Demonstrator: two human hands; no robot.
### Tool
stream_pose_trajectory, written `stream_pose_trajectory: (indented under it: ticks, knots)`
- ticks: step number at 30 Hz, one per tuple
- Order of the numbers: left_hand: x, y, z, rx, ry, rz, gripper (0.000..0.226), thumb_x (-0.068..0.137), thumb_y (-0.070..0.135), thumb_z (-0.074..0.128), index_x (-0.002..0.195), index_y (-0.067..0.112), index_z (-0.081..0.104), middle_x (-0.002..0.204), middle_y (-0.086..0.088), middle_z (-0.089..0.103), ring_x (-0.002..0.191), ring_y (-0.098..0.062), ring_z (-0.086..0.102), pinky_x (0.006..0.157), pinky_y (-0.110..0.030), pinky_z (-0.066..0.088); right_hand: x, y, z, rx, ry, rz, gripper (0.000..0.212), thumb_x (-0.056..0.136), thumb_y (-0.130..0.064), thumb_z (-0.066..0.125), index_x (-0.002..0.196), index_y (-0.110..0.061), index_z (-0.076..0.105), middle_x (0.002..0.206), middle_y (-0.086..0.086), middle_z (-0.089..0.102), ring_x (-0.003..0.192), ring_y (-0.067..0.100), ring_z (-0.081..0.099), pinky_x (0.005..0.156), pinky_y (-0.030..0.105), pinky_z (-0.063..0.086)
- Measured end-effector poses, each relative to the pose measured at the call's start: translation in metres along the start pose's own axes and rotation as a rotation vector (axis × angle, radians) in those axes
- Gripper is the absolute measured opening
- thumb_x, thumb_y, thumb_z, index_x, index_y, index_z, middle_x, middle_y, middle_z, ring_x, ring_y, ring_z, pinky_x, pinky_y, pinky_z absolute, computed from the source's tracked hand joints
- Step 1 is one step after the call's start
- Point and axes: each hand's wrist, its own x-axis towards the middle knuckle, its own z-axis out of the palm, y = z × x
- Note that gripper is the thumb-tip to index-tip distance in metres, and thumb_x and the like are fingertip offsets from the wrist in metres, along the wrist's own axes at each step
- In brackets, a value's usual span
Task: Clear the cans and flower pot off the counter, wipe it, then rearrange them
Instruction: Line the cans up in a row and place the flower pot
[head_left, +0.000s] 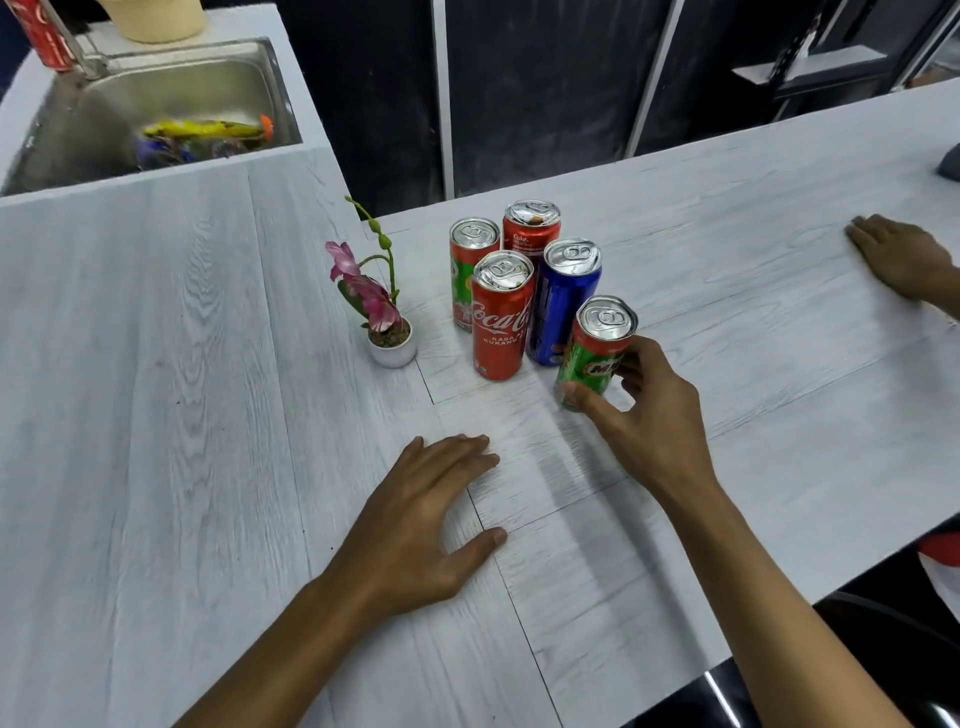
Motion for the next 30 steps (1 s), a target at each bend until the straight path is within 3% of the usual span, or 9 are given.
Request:
stream_pose_trajectory:
  ticks: [2,6,10,15,19,24,30]
  knots:
    - [-0.002,-0.001,0.002,0.003,-0.006,0.008,0.068,0.089,0.058,0.067,0.147,0.026,0.053,0.157,0.014,0.043,0.149,-0.001,0.029,0.125,-0.044,0.023,0.0,0.001,0.001,-0.01,0.008,0.0,0.066,0.079,-0.041,0.084,0.134,-0.025,0.052,0.113,-0.022,0.058,0.092,-0.02,0.054,0.074,-0.001,0.039]
    - [-0.003,-0.003,0.005,-0.005,0.013,0.015,0.065,0.09,0.058,0.068,0.143,0.023,0.057,0.156,0.013,0.045,0.149,-0.002,0.03,0.125,-0.045,0.023,0.002,0.002,0.003,-0.022,0.026,-0.004,0.069,0.076,-0.045,0.086,0.134,-0.025,0.052,0.112,-0.023,0.057,0.09,-0.015,0.055,0.074,0.002,0.038]
    - [-0.003,-0.004,0.005,-0.015,0.029,0.018,0.063,0.09,0.059,0.068,0.142,0.023,0.059,0.155,0.012,0.047,0.149,-0.003,0.032,0.124,-0.047,0.024,0.004,0.003,0.002,-0.017,0.048,-0.011,0.063,0.076,-0.043,0.085,0.129,-0.024,0.056,0.097,-0.031,0.056,0.091,-0.028,0.052,0.071,-0.003,0.042]
    - [-0.003,-0.004,0.0,-0.015,0.046,0.018,0.062,0.091,0.058,0.067,0.141,0.022,0.059,0.154,0.011,0.048,0.148,-0.003,0.033,0.123,-0.047,0.026,-0.001,0.0,0.001,-0.02,0.056,-0.026,0.063,0.076,-0.042,0.086,0.129,-0.023,0.058,0.109,-0.019,0.062,0.093,-0.004,0.061,0.079,0.007,0.043]
    - [-0.004,-0.004,-0.01,-0.012,0.043,0.017,0.062,0.091,0.06,0.064,0.141,0.024,0.058,0.153,0.012,0.049,0.147,-0.003,0.035,0.124,-0.046,0.025,-0.006,-0.007,-0.001,-0.019,0.06,-0.027,0.062,0.075,-0.043,0.086,0.128,-0.025,0.058,0.108,-0.021,0.062,0.092,-0.017,0.057,0.079,0.005,0.043]
    - [-0.011,-0.006,-0.026,-0.01,0.057,-0.008,0.062,0.091,0.059,0.064,0.143,0.027,0.056,0.154,0.014,0.047,0.147,-0.001,0.034,0.125,-0.043,0.023,-0.015,-0.022,0.001,-0.022,0.042,-0.053,0.062,0.076,-0.042,0.086,0.127,-0.023,0.058,0.109,-0.019,0.063,0.098,0.0,0.061,0.081,0.009,0.044]
    - [-0.029,-0.014,-0.048,0.001,0.094,-0.024,0.06,0.091,0.058,0.065,0.143,0.028,0.056,0.153,0.014,0.048,0.146,0.0,0.036,0.125,-0.041,0.022,-0.037,-0.049,0.016,-0.029,-0.001,-0.096,0.061,0.075,-0.041,0.087,0.126,-0.023,0.059,0.107,-0.02,0.062,0.098,0.001,0.061,0.079,0.004,0.041]
